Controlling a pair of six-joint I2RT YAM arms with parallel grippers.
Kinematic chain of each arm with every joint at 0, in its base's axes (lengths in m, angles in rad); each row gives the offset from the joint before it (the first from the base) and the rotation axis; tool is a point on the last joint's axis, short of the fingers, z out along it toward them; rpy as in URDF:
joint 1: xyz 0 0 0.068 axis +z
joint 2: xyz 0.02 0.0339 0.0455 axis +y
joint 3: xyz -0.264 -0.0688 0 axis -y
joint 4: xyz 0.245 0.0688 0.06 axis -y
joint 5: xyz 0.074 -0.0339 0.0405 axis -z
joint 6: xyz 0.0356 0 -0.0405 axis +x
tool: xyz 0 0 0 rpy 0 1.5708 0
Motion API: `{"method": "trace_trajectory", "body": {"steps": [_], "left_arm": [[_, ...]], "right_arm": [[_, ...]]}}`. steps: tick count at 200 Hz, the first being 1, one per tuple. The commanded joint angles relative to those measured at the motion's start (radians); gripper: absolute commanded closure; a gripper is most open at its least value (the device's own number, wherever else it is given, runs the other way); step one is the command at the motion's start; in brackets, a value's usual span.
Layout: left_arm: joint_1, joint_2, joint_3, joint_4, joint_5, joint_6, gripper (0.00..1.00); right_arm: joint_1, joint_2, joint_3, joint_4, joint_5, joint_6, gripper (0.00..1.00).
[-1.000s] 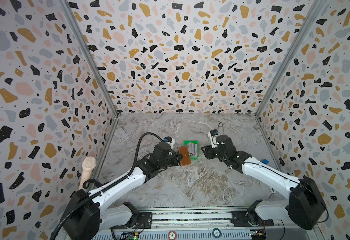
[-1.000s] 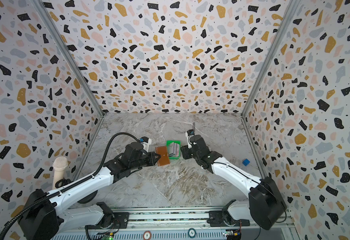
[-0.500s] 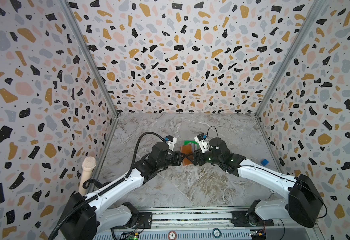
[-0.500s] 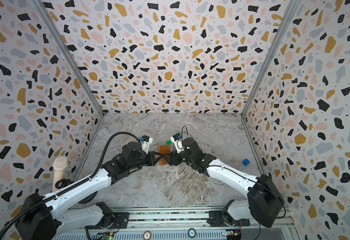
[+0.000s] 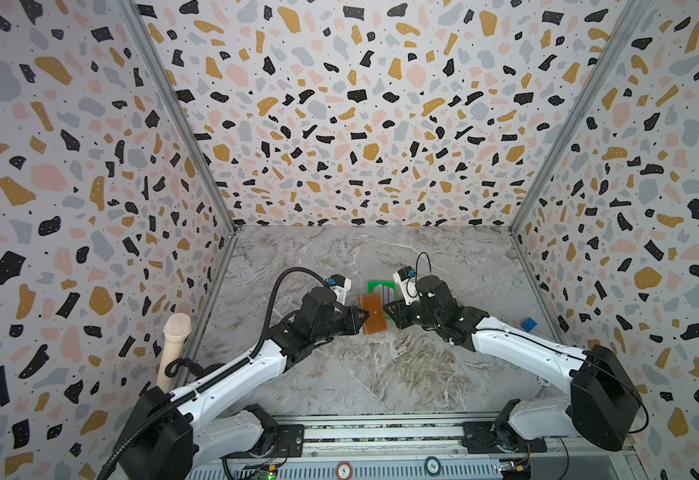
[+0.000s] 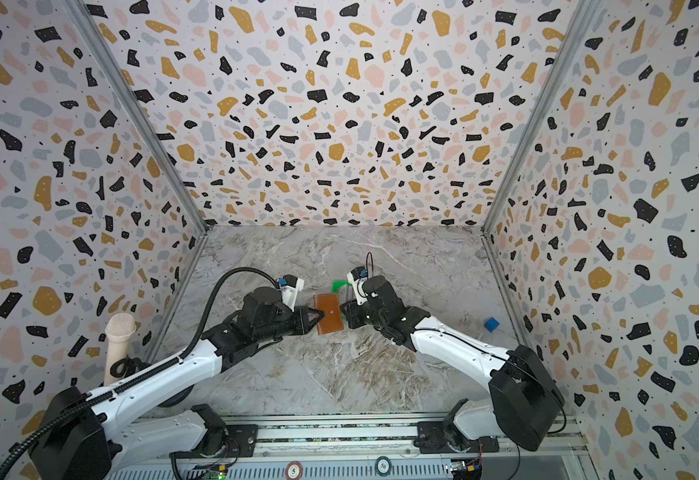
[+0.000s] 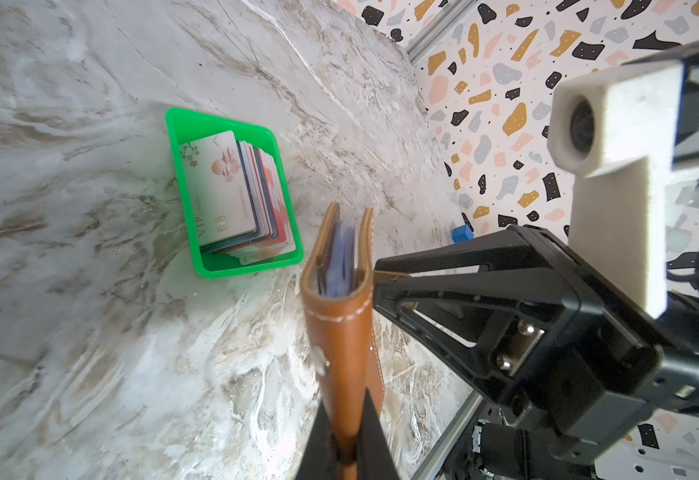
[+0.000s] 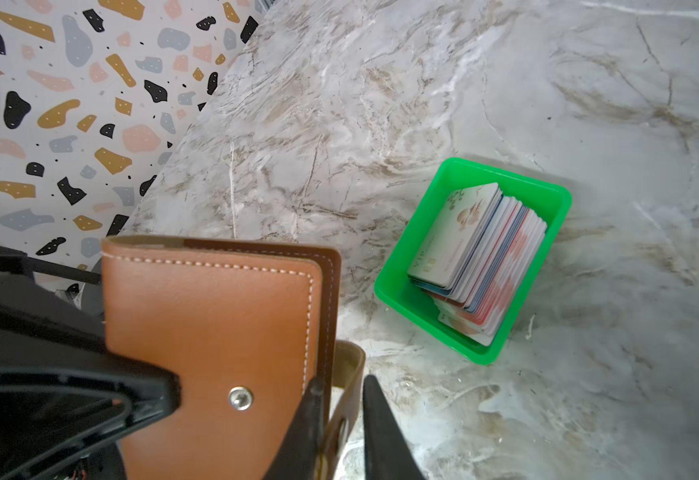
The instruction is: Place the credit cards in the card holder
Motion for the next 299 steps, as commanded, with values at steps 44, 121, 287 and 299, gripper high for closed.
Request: {"method": "trace_trajectory", "body": {"steps": [44, 121, 287, 299], "left_arm": [[-0.001, 0.017, -0.045, 0.120, 0.061, -0.045, 1.00], [-0.044, 0.185, -0.181, 0.207, 0.106, -0.007, 1.00], [-0.062, 0.174, -0.188, 0.136, 0.036, 0.029, 0.56], [-0.062, 0.158, -0.180, 0.126, 0.034, 0.031, 0.55]], "right_arm": [[-0.006, -0.004, -0.018, -0.038, -0.027, -0.005, 1.00], [-0.005, -0.046, -0.249, -0.013, -0.081, 0.023, 1.00], [-0.001, -0.049, -0.291, -0.042, -0.055, 0.039, 1.00], [0.005, -0.062, -0.280, -0.053, -0.054, 0.037, 1.00]]}}
